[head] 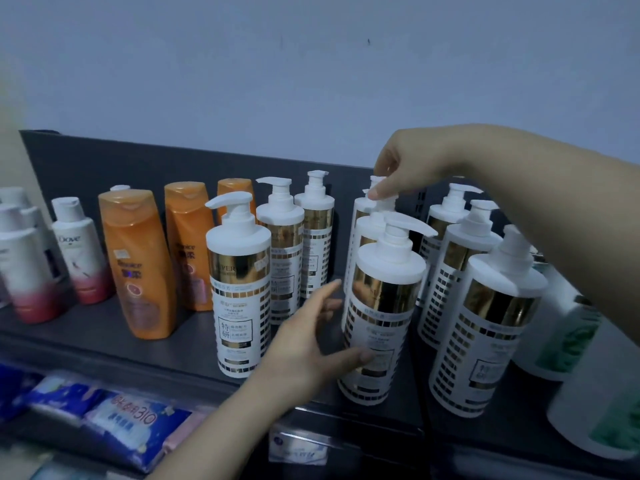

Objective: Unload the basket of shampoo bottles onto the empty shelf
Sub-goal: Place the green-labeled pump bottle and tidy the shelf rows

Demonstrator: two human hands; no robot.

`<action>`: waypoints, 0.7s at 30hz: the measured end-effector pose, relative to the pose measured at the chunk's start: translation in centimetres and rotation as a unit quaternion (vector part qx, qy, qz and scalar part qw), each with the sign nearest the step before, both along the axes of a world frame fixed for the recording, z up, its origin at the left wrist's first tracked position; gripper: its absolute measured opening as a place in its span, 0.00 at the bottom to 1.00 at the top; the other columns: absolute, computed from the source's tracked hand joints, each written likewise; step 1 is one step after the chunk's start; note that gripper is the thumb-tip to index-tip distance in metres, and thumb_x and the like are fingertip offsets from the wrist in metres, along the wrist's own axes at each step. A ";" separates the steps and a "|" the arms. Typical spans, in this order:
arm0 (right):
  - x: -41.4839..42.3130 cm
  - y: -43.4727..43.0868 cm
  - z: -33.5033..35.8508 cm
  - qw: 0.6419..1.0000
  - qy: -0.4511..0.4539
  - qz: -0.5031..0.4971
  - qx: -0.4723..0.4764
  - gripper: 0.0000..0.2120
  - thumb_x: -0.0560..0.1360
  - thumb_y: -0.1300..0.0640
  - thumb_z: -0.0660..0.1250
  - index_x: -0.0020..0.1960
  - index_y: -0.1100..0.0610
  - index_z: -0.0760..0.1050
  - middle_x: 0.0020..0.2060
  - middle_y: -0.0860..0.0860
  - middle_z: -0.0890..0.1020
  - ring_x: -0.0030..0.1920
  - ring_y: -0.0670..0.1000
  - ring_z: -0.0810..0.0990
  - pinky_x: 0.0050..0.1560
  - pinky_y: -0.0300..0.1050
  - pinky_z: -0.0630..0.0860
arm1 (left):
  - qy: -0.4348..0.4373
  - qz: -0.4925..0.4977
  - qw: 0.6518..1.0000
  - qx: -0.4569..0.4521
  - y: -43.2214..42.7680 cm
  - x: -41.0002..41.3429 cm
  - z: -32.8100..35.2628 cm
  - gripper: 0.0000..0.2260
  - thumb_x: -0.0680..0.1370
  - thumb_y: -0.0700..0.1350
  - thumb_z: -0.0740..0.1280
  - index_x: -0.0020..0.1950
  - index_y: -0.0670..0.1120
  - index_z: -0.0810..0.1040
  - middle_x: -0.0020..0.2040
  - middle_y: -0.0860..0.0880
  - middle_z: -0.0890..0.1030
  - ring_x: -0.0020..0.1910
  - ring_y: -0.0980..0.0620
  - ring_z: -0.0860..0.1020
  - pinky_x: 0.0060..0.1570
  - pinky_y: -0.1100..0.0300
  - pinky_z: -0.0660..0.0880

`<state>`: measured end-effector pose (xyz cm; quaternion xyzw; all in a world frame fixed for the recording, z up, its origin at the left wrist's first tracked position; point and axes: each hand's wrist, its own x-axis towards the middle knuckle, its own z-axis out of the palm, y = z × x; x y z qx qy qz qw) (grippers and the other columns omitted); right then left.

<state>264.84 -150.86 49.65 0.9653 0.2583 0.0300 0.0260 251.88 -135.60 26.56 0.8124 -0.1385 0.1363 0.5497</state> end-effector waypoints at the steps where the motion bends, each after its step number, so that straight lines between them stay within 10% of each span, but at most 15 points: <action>1: -0.4 0.4 0.5 1.000 -0.023 0.010 0.007 0.24 0.71 0.39 0.69 0.59 0.54 0.77 0.50 0.49 0.83 0.50 0.53 0.80 0.59 0.52 0.74 | -0.050 0.046 0.998 0.004 0.9 -0.8 0.5 0.35 0.61 0.70 0.72 0.66 0.72 0.63 0.58 0.70 0.76 0.59 0.70 0.73 0.57 0.75 0.69; 7: -2.1 6.1 1.2 0.994 -0.035 0.090 0.047 0.24 0.73 0.41 0.68 0.67 0.47 0.71 0.54 0.42 0.79 0.57 0.50 0.77 0.64 0.53 0.70 | -0.339 0.295 0.893 0.043 7.5 -3.0 1.5 0.23 0.72 0.52 0.70 0.66 0.57 0.68 0.58 0.61 0.72 0.59 0.59 0.73 0.58 0.68 0.70; 13: -1.5 13.5 -0.6 0.998 -0.023 0.056 0.000 0.24 0.73 0.43 0.68 0.66 0.51 0.73 0.50 0.50 0.83 0.44 0.51 0.83 0.55 0.53 0.76 | 0.012 0.099 0.995 -0.002 13.4 -2.1 -1.0 0.49 0.62 0.63 0.77 0.76 0.58 0.55 0.67 0.59 0.72 0.66 0.61 0.72 0.67 0.58 0.70; 21: 0.0 14.7 -3.0 0.999 -0.013 -0.015 0.033 0.14 0.74 0.52 0.68 0.50 0.63 0.80 0.39 0.55 0.85 0.36 0.50 0.82 0.51 0.51 0.80 | 0.055 0.015 0.996 0.061 14.6 1.0 -2.2 0.33 0.64 0.49 0.80 0.64 0.60 0.68 0.53 0.70 0.78 0.52 0.71 0.77 0.45 0.77 0.73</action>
